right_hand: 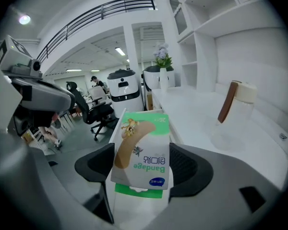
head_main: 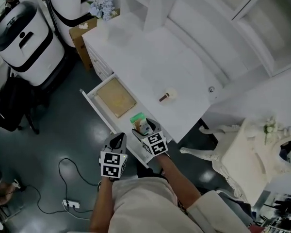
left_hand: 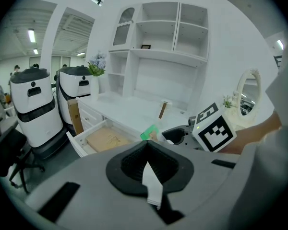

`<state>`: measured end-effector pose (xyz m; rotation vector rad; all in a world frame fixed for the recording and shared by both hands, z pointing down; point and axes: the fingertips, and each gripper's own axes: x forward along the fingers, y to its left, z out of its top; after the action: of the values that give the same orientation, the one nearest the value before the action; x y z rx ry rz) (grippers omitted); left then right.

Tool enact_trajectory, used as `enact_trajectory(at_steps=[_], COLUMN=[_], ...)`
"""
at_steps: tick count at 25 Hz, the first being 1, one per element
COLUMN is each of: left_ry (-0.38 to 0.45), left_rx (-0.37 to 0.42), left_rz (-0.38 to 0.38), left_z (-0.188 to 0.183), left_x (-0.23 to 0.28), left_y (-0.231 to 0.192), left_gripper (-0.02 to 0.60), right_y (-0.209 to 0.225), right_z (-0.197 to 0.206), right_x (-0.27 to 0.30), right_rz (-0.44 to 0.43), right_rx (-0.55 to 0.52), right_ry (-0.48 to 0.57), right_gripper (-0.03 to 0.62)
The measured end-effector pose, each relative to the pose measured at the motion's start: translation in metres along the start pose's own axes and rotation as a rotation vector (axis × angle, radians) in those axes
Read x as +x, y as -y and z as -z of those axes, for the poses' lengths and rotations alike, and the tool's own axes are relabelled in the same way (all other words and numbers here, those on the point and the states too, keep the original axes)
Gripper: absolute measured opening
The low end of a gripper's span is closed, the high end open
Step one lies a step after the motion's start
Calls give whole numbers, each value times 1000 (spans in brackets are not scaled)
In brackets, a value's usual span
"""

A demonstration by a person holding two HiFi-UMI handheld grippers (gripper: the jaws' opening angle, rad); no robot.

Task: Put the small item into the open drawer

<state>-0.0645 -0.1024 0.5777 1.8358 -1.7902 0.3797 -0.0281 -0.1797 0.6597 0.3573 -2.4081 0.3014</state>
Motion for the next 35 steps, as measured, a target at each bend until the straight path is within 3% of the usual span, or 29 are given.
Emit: enact_trajectory(at_steps=[13, 28, 35], left_ry=[4, -15, -40], left_rx=[-132, -132, -131], left_rz=[-118, -138, -129], left_z=[25, 30, 35], left_x=[-2, -11, -3], left_y=[-19, -18, -14], left_gripper=[15, 15, 15], right_y=[7, 14, 19], right_z=[33, 86, 92], right_x=[69, 133, 140], right_rz=[-104, -104, -116], right_rx=[-91, -106, -119], right_ry=[-151, -317, -361], right_gripper=[373, 373, 374])
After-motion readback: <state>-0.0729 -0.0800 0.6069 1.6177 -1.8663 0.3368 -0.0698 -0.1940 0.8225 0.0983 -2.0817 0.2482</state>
